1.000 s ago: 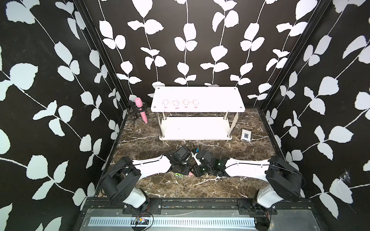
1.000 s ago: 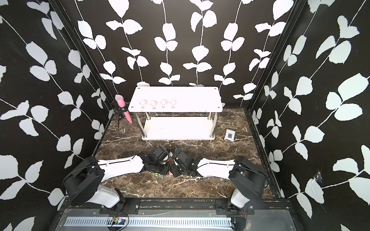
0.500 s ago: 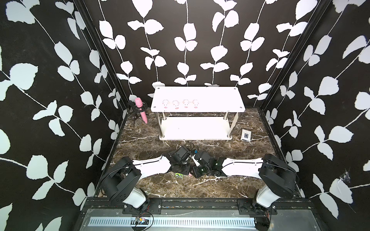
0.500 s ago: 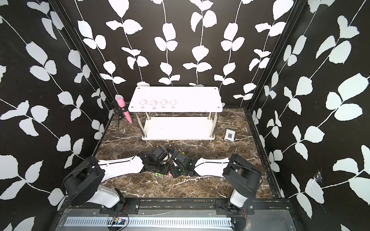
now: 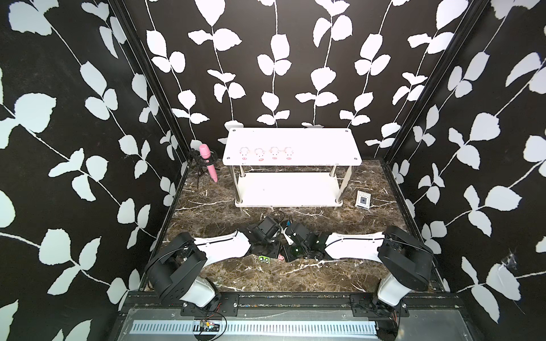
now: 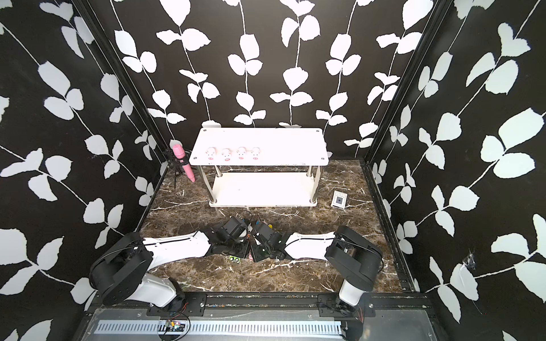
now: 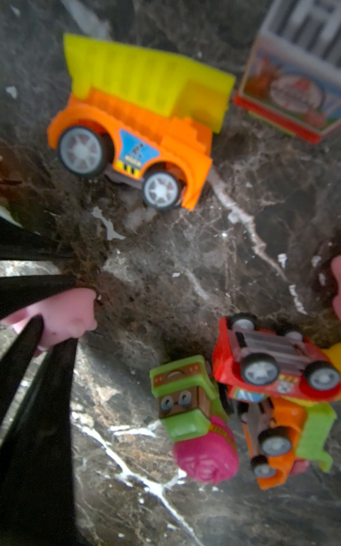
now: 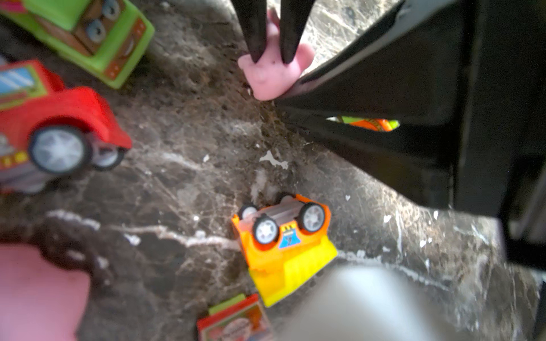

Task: Organize plastic toys on shelves
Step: Pick up the plastic toy at the center of the board.

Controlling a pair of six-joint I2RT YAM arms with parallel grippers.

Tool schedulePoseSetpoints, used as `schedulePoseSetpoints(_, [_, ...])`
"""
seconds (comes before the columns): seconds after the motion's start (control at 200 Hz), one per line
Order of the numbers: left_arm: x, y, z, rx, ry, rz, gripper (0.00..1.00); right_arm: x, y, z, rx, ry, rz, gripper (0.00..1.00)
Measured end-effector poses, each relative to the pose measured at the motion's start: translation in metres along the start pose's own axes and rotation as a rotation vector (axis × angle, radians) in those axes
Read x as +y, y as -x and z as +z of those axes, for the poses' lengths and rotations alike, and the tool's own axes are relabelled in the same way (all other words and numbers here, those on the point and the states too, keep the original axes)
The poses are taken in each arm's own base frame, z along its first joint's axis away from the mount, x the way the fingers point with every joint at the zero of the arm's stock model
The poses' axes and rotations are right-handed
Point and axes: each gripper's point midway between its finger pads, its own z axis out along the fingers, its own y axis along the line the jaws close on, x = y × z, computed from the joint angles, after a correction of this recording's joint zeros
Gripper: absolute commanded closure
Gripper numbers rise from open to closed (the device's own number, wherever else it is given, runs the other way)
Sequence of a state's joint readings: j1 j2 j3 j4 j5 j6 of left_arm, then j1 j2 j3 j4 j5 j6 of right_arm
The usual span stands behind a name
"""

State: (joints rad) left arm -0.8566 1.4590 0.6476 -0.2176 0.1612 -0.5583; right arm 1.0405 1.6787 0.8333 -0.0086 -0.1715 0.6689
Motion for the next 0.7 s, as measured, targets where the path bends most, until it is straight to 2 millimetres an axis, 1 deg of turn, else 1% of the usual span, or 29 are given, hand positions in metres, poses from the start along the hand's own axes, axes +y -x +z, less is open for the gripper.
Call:
schedulePoseSetpoints(0.26, [0.001, 0.0, -0.003, -0.004, 0.007, 0.001, 0.8, -0.002, 0.0, -0.004, -0.003, -0.019, -0.006, 1.0])
schedulePoseSetpoints(0.34, [0.001, -0.001, -0.007, -0.006, 0.006, 0.006, 0.75, -0.003, 0.0, -0.007, -0.003, -0.029, -0.018, 1.0])
schedulePoseSetpoints(0.455, [0.001, 0.0, -0.016, -0.016, 0.017, 0.018, 0.72, -0.004, 0.001, -0.014, 0.0, -0.051, -0.035, 1.0])
schedulePoseSetpoints(0.58, [0.001, 0.008, -0.033, -0.056, 0.045, 0.038, 0.7, -0.004, 0.004, -0.031, -0.004, -0.062, -0.056, 1.0])
schedulePoseSetpoints(0.7, [-0.001, 0.023, -0.056, -0.124, 0.071, 0.066, 0.68, 0.005, 0.021, -0.059, -0.055, -0.041, -0.073, 1.0])
